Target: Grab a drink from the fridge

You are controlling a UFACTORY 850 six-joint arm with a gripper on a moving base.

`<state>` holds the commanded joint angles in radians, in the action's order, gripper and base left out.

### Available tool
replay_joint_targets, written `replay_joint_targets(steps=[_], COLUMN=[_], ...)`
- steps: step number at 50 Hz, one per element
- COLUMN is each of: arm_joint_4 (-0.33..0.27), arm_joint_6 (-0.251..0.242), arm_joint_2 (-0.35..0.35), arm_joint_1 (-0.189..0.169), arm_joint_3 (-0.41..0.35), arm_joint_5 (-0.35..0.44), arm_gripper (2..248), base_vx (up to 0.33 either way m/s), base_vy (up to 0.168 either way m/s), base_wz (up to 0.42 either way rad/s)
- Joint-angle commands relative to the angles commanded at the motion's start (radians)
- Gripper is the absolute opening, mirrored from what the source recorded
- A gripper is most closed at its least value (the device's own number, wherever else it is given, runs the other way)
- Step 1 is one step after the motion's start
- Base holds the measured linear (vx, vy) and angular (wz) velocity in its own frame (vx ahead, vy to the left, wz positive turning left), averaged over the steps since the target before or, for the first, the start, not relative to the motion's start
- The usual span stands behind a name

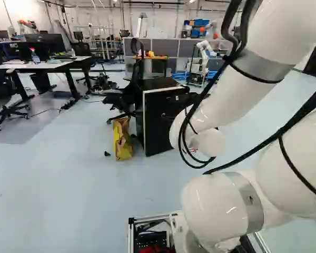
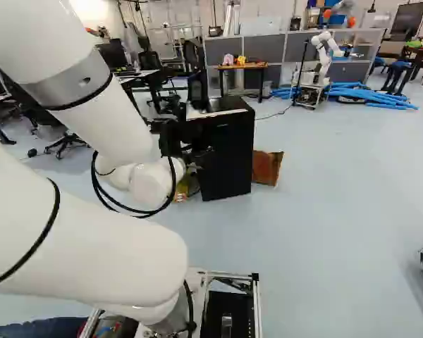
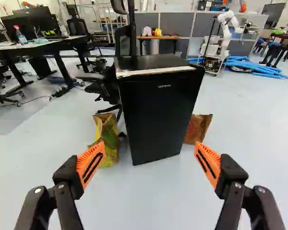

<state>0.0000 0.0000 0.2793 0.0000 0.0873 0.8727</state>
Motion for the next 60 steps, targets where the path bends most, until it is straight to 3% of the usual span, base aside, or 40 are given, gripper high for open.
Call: replay_joint_targets(steps=[60], arm_joint_4=[0.0], arm_joint_6=[0.0], arm_joint_2=[0.0], arm_joint_1=[0.0], arm_joint_3=[0.0], arm_joint_5=[0.0], arm_gripper=[247], base_vx=[0.06], base_vy=[0.0], base_wz=[-0.004])
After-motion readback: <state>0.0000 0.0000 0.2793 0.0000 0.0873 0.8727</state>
